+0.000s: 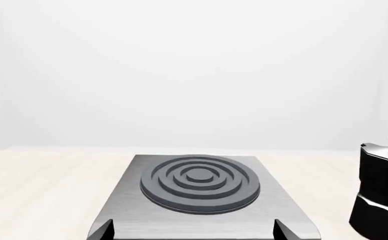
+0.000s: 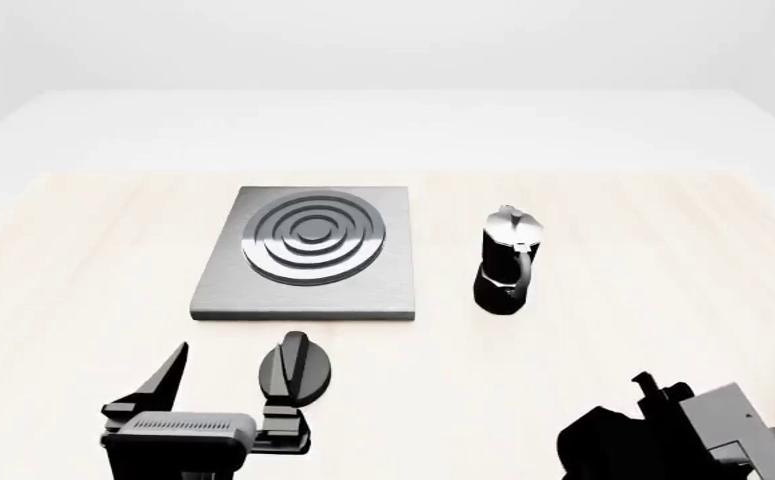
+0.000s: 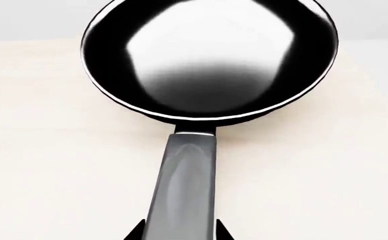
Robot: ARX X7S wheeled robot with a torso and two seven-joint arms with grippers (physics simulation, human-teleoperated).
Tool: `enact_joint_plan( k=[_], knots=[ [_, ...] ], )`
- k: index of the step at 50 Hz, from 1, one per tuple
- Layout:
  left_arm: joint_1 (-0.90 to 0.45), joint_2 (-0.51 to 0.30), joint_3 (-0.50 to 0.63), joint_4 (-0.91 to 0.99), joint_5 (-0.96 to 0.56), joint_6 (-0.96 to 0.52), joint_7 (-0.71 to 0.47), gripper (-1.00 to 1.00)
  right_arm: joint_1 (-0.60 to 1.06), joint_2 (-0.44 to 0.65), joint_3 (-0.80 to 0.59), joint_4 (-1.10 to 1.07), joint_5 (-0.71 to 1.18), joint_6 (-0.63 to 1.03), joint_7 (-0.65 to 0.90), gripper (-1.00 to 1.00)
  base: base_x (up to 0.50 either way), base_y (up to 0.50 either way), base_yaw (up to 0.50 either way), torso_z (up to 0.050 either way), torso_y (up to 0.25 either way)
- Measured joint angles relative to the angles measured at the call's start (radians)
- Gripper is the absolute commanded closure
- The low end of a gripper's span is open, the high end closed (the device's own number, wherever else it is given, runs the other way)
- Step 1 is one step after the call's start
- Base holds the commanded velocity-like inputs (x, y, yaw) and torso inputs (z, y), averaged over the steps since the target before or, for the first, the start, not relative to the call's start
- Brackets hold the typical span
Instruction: Put the frying pan on the stove.
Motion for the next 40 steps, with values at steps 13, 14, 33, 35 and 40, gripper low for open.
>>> enact_joint_plan(
  k=[13, 14, 33, 35, 40],
  knots=[
    [-0.001, -0.003, 0.003, -0.001, -0.003, 0.001, -0.004, -1.0, -0.028, 0.009, -0.031, -0.094, -0.011, 0.038, 0.02, 1.0, 0.0, 0.0, 0.0, 0.0, 0.001],
    [-0.001, -0.004, 0.003, -0.001, -0.003, 0.002, -0.004, -1.0, -0.03, 0.01, -0.034, -0.101, -0.011, 0.041, 0.021, 1.0, 0.0, 0.0, 0.0, 0.0, 0.0],
    [-0.002, -0.009, 0.003, 0.0, -0.009, 0.004, -0.012, -1.0, -0.066, 0.021, -0.077, -0.24, -0.01, 0.077, 0.019, 1.0, 0.0, 0.0, 0.0, 0.0, 0.001],
    [-0.003, -0.01, 0.003, 0.0, -0.01, 0.005, -0.013, -1.0, -0.072, 0.022, -0.081, -0.256, -0.008, 0.079, 0.016, 1.0, 0.0, 0.0, 0.0, 0.0, 0.0],
    [-0.004, -0.011, 0.004, -0.001, -0.01, 0.006, -0.015, -1.0, -0.085, 0.027, -0.089, -0.293, -0.002, 0.077, 0.006, 1.0, 0.0, 0.0, 0.0, 0.0, 0.002]
  ],
)
